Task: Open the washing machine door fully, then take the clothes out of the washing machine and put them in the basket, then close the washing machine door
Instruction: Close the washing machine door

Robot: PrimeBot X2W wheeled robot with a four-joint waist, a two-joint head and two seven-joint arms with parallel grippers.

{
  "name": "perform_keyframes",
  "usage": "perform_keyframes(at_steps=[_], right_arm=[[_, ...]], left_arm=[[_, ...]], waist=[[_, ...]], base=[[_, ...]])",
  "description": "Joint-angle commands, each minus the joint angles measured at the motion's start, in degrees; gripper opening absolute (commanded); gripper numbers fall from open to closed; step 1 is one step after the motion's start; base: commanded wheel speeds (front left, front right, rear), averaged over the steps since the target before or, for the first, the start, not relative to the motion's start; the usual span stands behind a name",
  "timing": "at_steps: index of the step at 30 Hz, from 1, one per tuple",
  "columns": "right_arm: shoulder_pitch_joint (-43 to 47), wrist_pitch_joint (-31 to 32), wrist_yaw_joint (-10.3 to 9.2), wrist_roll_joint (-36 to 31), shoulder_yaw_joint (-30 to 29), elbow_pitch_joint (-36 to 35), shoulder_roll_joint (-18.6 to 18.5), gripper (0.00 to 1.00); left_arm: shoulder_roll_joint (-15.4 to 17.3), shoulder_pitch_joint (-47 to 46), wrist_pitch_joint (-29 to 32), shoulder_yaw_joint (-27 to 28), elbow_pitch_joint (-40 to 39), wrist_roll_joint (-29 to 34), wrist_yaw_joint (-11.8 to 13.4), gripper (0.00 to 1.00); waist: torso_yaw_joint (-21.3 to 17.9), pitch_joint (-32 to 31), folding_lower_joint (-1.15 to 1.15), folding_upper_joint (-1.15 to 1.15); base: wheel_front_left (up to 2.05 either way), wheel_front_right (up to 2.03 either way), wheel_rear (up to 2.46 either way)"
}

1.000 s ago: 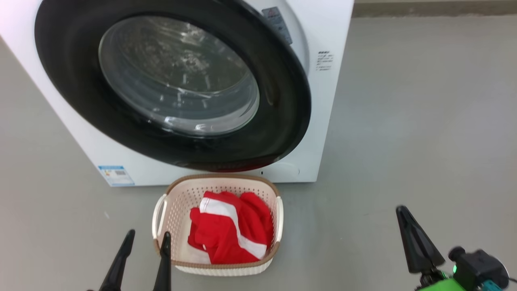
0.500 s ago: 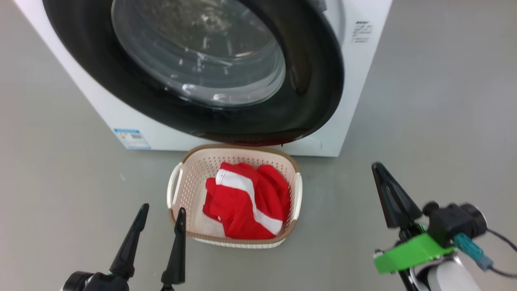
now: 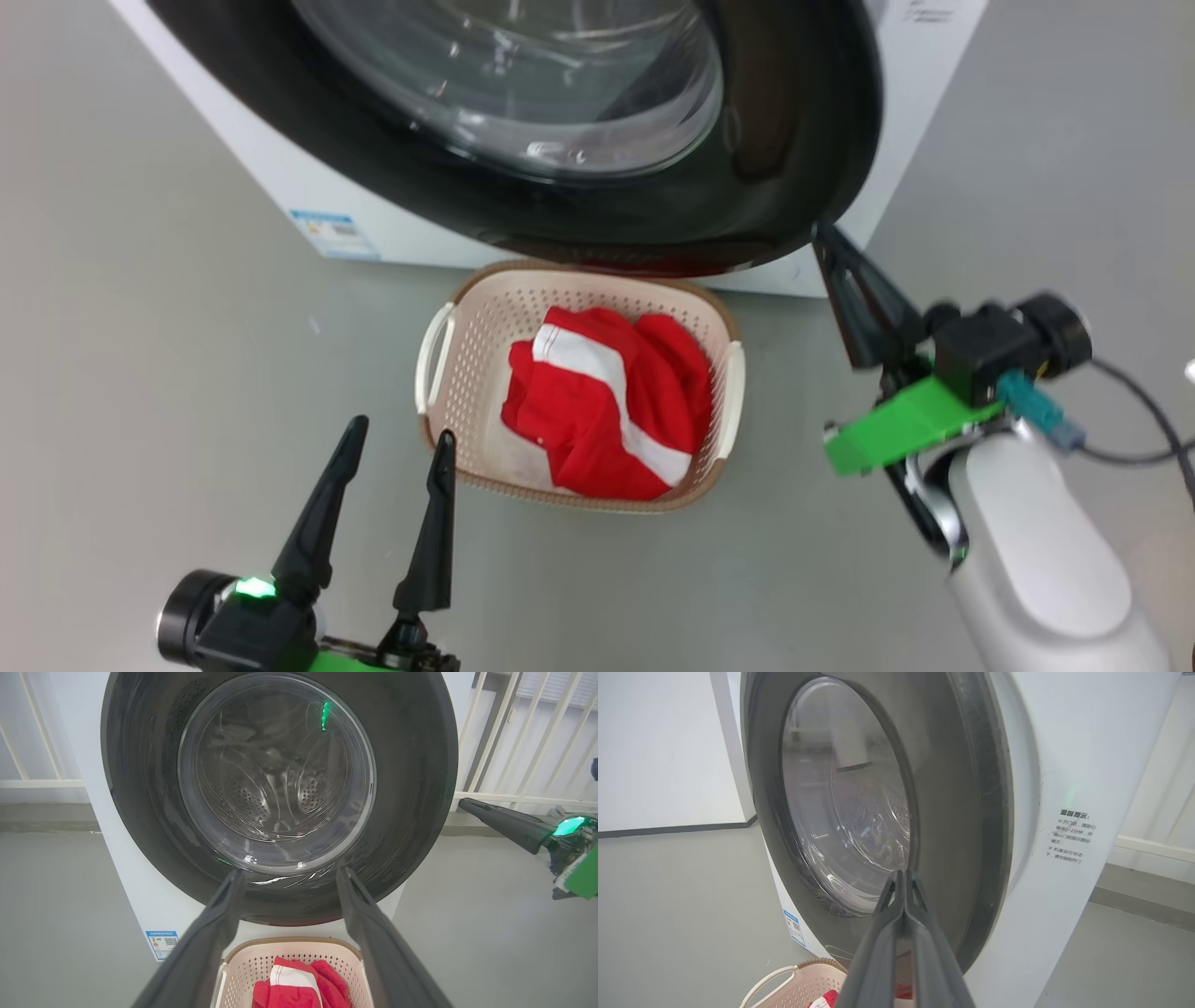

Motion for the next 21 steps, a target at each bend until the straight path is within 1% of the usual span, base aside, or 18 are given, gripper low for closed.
perform_keyframes(at_steps=[1,11,21], right_arm=[[-1.93,-0.36,0.36,0.19,1.00,-0.78,0.45,0.00],[-8.79,-0.36,0.36,-0.79,-1.22,2.97,0.33,0.00],[-13.58,-0.36,0.36,-3.25,-5.57,4.85,-0.71,0.00]], left_arm=[[0.23,-1.47,-0.58,1.56,-1.60,-0.15,-0.17,1.00],[0.12,-3.18,-0.58,-0.02,-1.22,-0.98,-0.11,1.00],[0.10,-3.87,-0.58,-1.21,-1.48,-1.67,0.35,1.00]], waist=[[1.63,1.84,0.00,0.00],[3.96,4.51,0.00,0.00],[4.58,6.58,0.00,0.00]], base=[[0.00,0.00,0.00],[0.00,0.00,0.00],[0.00,0.00,0.00]])
